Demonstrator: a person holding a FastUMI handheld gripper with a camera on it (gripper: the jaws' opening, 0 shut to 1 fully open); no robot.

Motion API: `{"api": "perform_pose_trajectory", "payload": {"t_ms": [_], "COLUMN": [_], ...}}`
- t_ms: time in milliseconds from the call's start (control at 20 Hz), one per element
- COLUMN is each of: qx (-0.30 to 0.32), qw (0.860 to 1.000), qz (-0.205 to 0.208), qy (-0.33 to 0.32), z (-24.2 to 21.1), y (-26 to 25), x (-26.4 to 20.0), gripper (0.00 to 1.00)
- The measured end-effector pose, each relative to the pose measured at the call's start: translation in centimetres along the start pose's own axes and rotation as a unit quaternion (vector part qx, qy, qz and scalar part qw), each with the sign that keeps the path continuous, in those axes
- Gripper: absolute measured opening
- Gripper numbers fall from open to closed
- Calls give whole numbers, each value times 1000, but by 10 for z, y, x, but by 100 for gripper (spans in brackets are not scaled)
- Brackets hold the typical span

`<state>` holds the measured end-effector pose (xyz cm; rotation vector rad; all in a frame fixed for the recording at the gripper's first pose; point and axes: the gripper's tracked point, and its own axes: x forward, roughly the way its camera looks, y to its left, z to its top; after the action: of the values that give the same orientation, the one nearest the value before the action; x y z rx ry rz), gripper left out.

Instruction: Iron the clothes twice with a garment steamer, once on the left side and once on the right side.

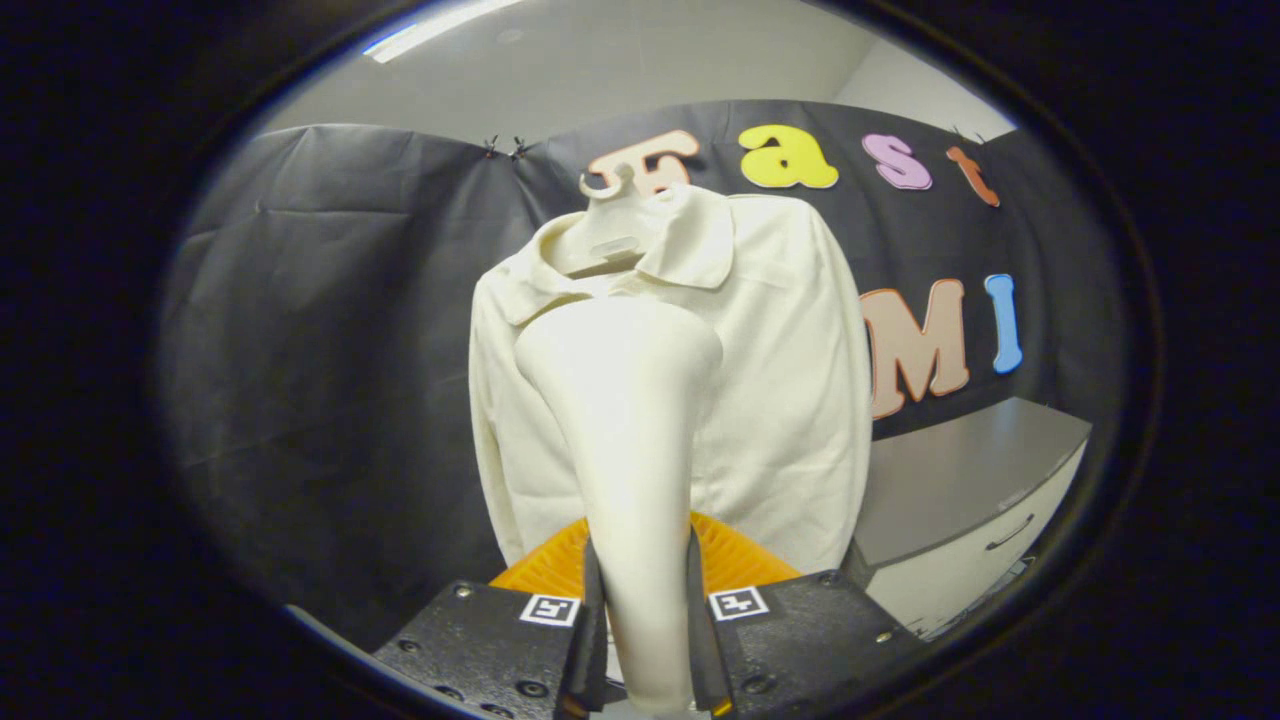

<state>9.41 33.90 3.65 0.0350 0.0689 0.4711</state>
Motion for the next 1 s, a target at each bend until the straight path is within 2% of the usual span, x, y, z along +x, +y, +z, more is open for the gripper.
{"api": "perform_pose_trajectory", "payload": {"t_ms": [150, 250, 350, 550, 700, 1000], "qx": [-11, -23, -18, 12, 11, 3], "qw": [1000, 999, 998, 998, 997, 998], "qz": [19, 19, 10, -17, -34, -59], "qy": [-9, -37, -58, -56, -64, -31], "z": [-8, -5, -3, -10, -16, -58], "y": [26, 39, 48, 53, 56, 54], "x": [27, 44, 63, 94, 101, 111], "gripper": [32, 32, 32, 32, 32, 34]}}
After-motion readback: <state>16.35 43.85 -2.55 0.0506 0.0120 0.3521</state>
